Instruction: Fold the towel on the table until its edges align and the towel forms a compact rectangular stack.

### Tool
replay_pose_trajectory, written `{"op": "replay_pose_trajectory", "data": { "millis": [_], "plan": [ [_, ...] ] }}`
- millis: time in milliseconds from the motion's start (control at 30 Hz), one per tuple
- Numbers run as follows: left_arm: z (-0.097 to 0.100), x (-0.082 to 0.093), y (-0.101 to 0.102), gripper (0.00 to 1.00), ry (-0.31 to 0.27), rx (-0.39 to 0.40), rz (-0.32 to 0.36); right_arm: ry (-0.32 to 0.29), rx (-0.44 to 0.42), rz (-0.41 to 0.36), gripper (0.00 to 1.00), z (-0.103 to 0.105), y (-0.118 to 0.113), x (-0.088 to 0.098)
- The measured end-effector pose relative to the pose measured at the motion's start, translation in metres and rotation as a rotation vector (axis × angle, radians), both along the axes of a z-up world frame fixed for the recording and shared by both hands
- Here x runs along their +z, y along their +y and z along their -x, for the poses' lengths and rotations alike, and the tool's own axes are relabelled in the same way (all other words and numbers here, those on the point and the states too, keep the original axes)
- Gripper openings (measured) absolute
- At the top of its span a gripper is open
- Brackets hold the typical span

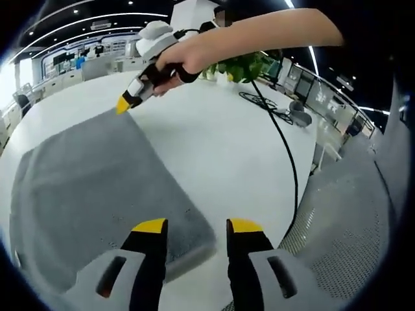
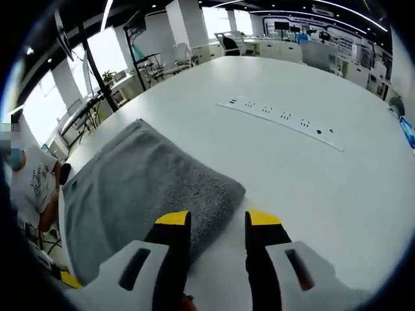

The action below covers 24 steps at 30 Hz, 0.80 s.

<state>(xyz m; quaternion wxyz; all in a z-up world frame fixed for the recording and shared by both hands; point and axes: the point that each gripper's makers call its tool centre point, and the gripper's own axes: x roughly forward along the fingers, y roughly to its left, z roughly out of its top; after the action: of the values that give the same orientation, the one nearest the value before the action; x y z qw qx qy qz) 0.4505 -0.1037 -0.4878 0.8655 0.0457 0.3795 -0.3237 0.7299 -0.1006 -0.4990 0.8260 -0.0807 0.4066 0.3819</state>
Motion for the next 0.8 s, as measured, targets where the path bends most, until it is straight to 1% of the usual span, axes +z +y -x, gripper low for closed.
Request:
{"op": "replay_pose_trajectory", "data": {
  "millis": [133, 167, 233, 267, 333, 467, 533, 567, 600, 633, 667, 800],
  "plan": [
    [0.004, -0.005, 0.002, 0.32, 0.016, -0.012, -0.020, 0.003, -0.006, -0.004, 0.29, -0.003, 0.001, -0.003],
    [0.004, -0.005, 0.003, 0.32, 0.018, -0.012, -0.022, 0.005, -0.009, -0.005, 0.28, 0.002, 0.002, -0.001],
    [0.006, -0.011, 0.003, 0.31, 0.030, -0.022, -0.040, 0.008, -0.009, -0.005, 0.26, 0.001, 0.002, -0.003],
    [0.007, -0.014, 0.005, 0.29, 0.037, -0.020, -0.048, 0.010, -0.005, -0.001, 0.25, 0.000, 0.003, -0.006],
    [0.007, -0.017, 0.007, 0.26, 0.046, -0.013, -0.060, 0.005, 0.000, 0.003, 0.23, 0.005, 0.003, -0.003],
    [0.007, -0.020, 0.006, 0.26, 0.057, -0.009, -0.069, 0.009, 0.006, 0.009, 0.22, 0.007, 0.003, -0.006],
    [0.007, -0.023, 0.006, 0.26, 0.065, 0.005, -0.076, 0.012, 0.004, 0.009, 0.20, 0.004, 0.003, -0.009],
    [0.007, -0.024, 0.006, 0.27, 0.071, 0.015, -0.075, 0.015, 0.002, 0.006, 0.20, -0.002, 0.004, -0.013],
    [0.007, -0.024, 0.003, 0.28, 0.072, 0.014, -0.078, 0.017, -0.001, 0.007, 0.19, -0.003, 0.004, -0.014],
    [0.007, -0.024, 0.002, 0.28, 0.070, 0.011, -0.086, 0.014, 0.001, 0.011, 0.19, 0.002, 0.003, -0.011],
    [0.007, -0.026, 0.003, 0.28, 0.066, 0.008, -0.102, 0.009, 0.002, 0.013, 0.18, 0.004, 0.002, -0.010],
    [0.005, -0.027, 0.004, 0.25, 0.066, 0.024, -0.128, 0.009, 0.004, 0.007, 0.13, 0.001, 0.007, -0.015]
  ]
}}
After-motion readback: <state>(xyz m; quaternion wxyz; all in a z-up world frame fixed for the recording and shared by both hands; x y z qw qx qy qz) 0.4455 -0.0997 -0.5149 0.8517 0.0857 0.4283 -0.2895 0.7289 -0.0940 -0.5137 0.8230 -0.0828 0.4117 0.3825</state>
